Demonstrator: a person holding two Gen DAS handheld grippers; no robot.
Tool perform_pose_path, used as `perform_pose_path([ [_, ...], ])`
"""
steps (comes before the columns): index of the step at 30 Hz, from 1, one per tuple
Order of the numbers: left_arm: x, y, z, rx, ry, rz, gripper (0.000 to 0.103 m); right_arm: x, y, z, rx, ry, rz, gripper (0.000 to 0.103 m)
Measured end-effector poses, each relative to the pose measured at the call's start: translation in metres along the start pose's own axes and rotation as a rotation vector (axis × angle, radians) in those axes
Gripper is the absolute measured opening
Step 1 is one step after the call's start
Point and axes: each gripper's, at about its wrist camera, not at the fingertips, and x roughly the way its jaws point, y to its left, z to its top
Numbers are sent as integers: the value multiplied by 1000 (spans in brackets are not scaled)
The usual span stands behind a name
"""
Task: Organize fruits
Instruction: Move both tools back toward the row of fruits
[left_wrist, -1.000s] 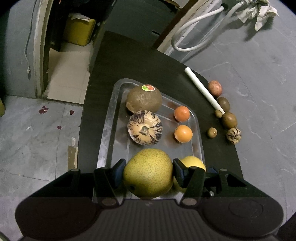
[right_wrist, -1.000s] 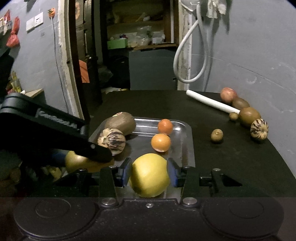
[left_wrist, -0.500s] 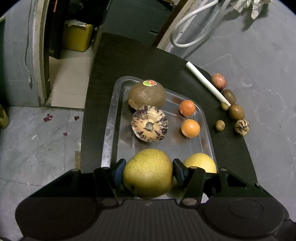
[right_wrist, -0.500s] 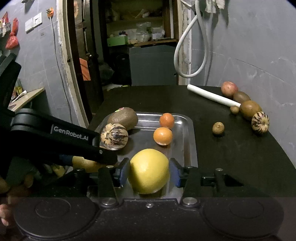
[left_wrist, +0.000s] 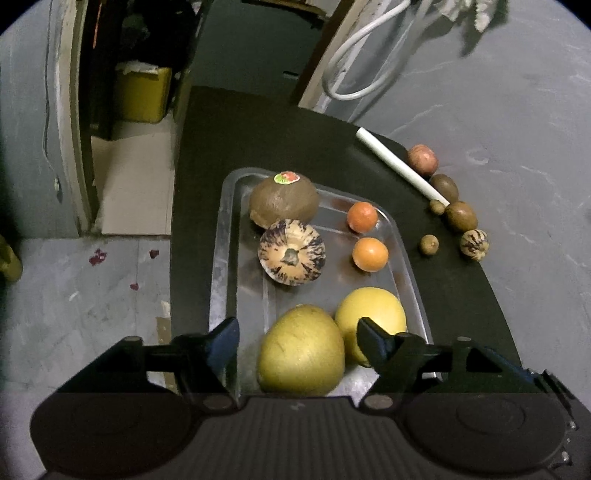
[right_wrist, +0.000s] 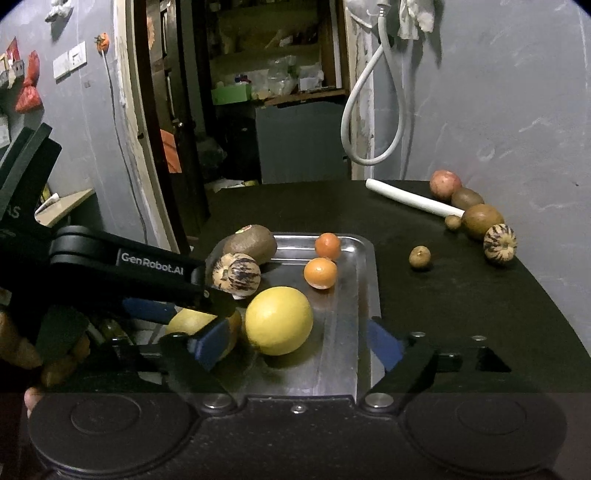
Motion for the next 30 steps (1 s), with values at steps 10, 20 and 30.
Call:
perform_pose_path([
  [10, -41, -6, -18, 125, -27, 26, 102, -37, -1, -4, -7, 9, 33, 102],
  [20, -60, -12, -50, 253, 21, 68, 102, -57, -15, -24, 35, 113, 30, 102],
  [30, -61, -39, -78, 404, 91, 53, 102, -61, -38, -46, 88, 210, -70, 102],
])
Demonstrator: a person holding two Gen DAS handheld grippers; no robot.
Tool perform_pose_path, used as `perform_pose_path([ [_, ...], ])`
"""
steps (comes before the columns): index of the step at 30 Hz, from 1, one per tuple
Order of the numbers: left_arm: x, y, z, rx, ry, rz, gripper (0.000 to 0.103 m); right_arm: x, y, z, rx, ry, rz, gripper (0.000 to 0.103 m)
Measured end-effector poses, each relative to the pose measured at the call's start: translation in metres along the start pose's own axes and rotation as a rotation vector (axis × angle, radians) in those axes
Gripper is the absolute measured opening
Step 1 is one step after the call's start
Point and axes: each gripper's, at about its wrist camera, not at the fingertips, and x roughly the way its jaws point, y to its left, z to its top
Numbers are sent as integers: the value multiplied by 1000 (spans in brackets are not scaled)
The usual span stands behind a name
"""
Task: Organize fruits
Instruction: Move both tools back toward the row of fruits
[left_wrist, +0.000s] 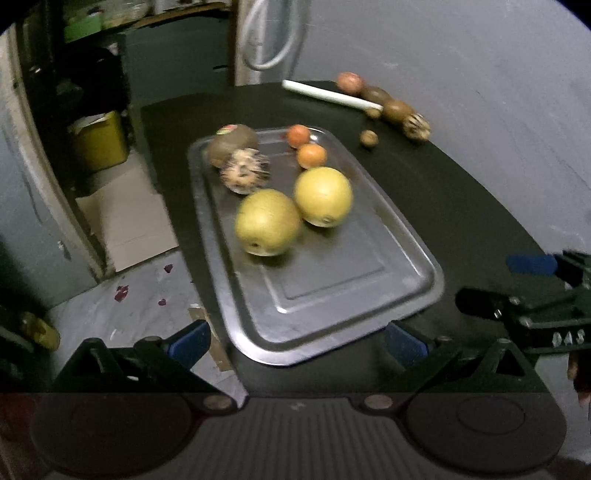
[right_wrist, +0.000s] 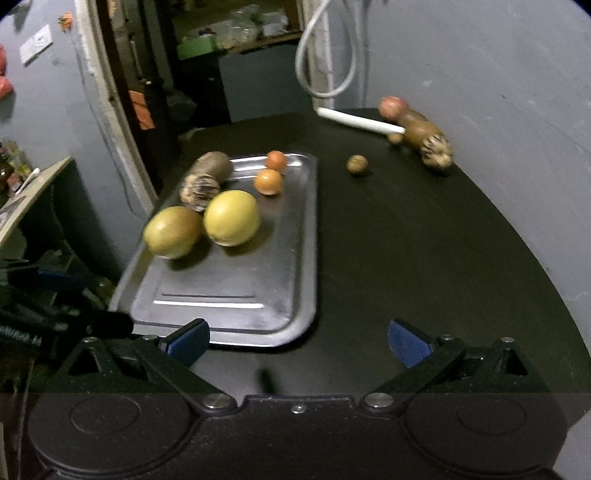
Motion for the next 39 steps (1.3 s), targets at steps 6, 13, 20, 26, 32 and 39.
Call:
perform_pose_path([
  [6, 8, -21, 7, 55, 14, -28, 102, 1, -12, 0, 33, 11, -50, 102],
  [13, 21, -39, 23, 53, 34, -77, 102, 8, -33, -1, 85, 17, -133, 102],
  [20, 40, -55, 52, 52, 43, -100, 102, 15, -58, 7, 130, -36, -196, 102],
  [26, 63, -64, 91, 29, 24, -90, 102, 27, -86, 26, 192, -95, -236, 102],
  [32, 92, -69, 130, 46, -9, -62, 102, 50, -119, 66, 231, -135, -209, 102],
  [39, 130, -75, 166, 83, -24, -29, 102, 93, -143, 119, 236, -149, -159, 102],
])
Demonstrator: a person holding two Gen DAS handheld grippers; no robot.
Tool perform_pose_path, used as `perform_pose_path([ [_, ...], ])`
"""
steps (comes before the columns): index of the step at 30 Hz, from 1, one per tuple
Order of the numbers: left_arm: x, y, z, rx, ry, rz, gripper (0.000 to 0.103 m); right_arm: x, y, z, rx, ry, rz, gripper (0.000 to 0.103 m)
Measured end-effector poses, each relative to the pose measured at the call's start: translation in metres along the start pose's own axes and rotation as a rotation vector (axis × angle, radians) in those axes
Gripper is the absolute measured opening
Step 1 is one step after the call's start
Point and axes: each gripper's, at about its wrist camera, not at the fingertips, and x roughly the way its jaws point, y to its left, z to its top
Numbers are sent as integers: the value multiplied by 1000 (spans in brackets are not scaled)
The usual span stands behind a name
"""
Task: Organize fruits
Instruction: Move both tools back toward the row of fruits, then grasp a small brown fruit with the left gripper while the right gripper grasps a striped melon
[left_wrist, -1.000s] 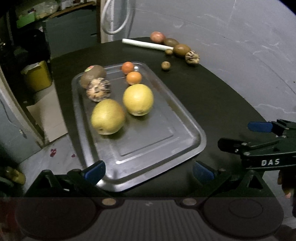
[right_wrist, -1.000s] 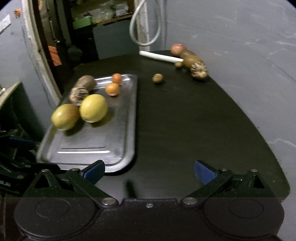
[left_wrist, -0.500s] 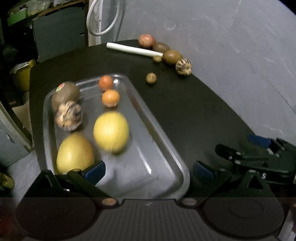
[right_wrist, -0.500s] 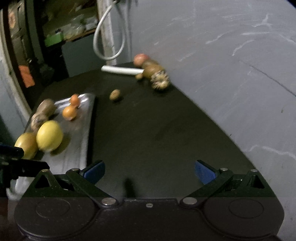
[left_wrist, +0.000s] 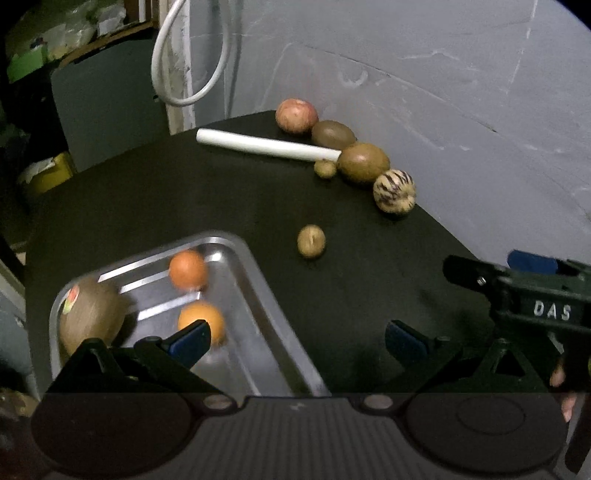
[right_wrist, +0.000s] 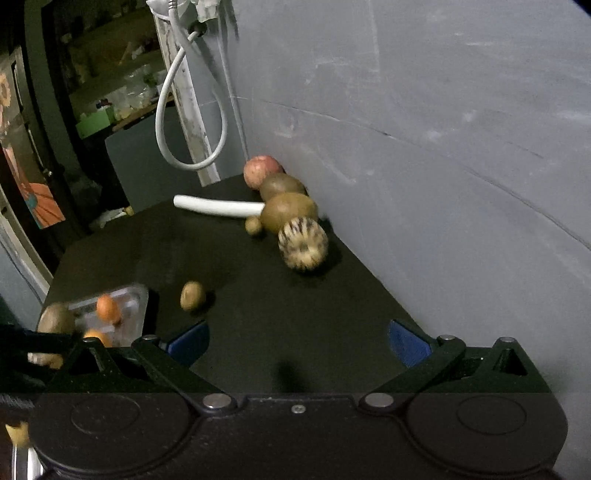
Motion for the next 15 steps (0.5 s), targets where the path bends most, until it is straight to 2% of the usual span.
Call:
perform_pose_path([
  [8, 41, -9, 25, 60, -28, 50, 102, 60, 13, 33, 7, 3, -7, 102],
  [15, 67, -20, 37, 137, -22, 56, 101, 101, 17, 47, -13, 11, -38, 93],
])
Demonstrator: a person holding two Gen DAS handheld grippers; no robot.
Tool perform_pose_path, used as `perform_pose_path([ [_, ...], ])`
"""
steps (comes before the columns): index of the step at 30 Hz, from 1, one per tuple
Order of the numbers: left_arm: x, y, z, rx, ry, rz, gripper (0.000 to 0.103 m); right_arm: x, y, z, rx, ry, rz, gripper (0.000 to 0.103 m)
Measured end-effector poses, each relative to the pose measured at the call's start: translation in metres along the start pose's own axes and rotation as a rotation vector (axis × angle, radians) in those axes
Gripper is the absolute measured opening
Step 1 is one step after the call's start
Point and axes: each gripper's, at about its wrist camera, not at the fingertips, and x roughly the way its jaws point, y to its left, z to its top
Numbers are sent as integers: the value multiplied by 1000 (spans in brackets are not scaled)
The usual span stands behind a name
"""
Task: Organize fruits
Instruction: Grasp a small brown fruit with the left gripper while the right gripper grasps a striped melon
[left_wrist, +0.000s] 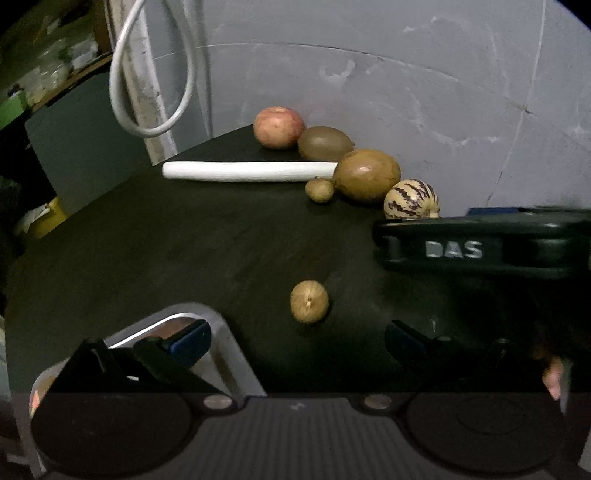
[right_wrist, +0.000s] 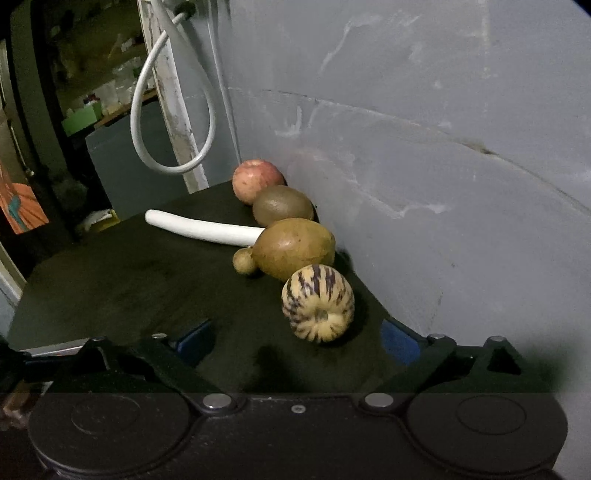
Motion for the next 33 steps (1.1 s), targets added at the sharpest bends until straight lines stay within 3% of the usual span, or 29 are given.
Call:
perform_pose_path([
  [13, 21, -7, 10, 4, -7, -41, 77, 27, -3, 9, -21, 3, -23, 78],
  [24, 25, -4, 12, -40, 10, -37, 43, 32, -5, 5, -17, 17, -33, 53],
  [29, 24, -2, 13, -65, 15, -54, 28, 29, -8, 3, -6, 9, -27, 51],
  [33, 16, -1, 10, -104, 19, -85, 28, 18, -8, -4, -5, -11, -9, 51],
])
